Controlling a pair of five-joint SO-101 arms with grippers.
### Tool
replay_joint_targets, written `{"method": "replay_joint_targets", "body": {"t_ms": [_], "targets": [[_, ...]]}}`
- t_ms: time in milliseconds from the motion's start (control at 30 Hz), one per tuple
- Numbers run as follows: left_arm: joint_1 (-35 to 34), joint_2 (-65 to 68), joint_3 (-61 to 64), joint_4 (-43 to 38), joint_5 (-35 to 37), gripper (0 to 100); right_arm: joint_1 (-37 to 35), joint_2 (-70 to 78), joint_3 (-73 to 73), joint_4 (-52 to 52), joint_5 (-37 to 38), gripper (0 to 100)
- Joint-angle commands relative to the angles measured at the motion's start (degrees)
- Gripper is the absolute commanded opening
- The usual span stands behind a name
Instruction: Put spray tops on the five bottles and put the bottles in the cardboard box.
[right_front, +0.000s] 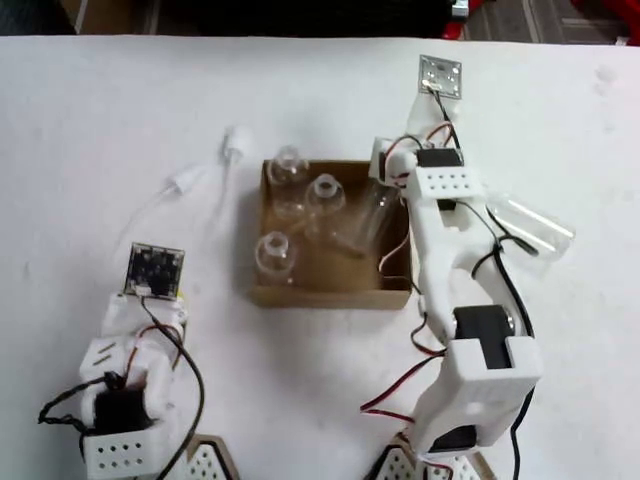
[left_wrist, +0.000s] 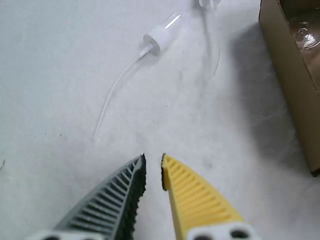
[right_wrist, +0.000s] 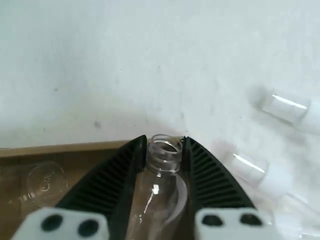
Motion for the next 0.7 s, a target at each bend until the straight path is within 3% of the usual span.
{"method": "replay_joint_targets", "body": {"t_ms": [0, 167, 267, 433, 667], "targets": [[0.57, -0.13, 0.00, 0.09, -0.53, 6, 1.19, -2.68, -2.64, -0.04, 0.00, 6.2], [0.57, -0.13, 0.00, 0.09, -0.53, 6, 3.30, -8.04, -2.20, -0.04, 0.09, 6.2], [0.57, -0.13, 0.00, 0.09, -0.53, 6, 3.65, -9.80, -2.20, -0.66, 4.13, 6.2], [0.57, -0.13, 0.00, 0.09, -0.53, 6, 3.65, -10.86, 1.14, -10.51, 11.87, 1.5], [0.57, -0.13, 0.00, 0.18, -0.53, 6, -0.13, -18.95, 11.78, -18.33, 16.44, 1.5]]}}
